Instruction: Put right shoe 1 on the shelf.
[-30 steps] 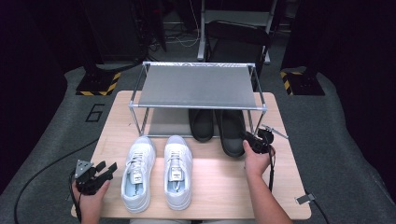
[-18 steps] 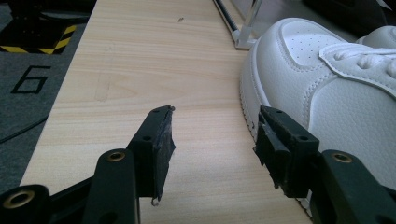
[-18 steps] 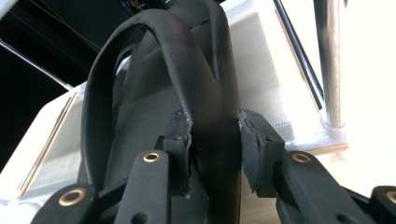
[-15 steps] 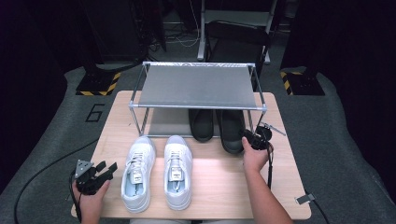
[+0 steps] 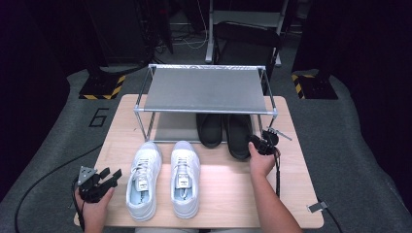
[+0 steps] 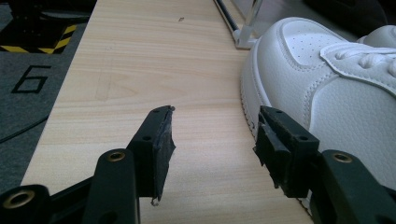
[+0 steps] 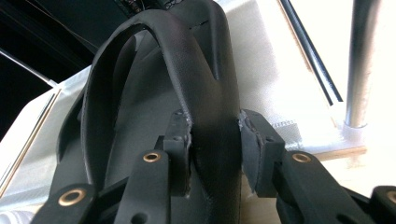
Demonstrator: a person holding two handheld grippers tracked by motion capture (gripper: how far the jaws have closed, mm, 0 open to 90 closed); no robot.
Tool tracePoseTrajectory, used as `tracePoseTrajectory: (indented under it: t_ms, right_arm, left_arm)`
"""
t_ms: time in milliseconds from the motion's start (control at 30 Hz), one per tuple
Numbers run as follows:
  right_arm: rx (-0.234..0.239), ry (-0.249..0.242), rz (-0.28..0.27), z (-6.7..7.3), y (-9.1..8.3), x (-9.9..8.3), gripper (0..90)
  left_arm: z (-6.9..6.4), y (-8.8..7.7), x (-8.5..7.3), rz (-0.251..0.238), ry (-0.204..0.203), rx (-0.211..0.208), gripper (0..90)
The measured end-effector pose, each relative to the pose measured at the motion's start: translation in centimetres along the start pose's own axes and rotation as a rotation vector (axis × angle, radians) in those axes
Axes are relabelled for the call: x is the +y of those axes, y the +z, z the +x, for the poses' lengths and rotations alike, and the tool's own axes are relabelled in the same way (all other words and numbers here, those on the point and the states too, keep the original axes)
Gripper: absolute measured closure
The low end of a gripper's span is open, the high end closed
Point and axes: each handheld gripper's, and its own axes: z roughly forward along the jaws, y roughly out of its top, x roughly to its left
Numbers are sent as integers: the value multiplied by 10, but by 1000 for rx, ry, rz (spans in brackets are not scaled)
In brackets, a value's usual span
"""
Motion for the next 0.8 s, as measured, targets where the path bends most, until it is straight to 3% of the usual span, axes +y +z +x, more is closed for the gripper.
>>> tracePoseTrajectory:
  t_ms: [267, 400, 800]
  right_arm:
    - [-22, 5, -11, -3, 9, -2, 655]
    - [-33, 31, -4, -4, 12, -2, 655]
    - [-45, -10, -29, 8, 21, 8, 654]
  left_arm:
    - [1, 0, 0, 11, -1, -5, 454]
    - [1, 0, 0, 16, 3, -8, 454]
    - [1, 0, 0, 19, 2, -9, 454]
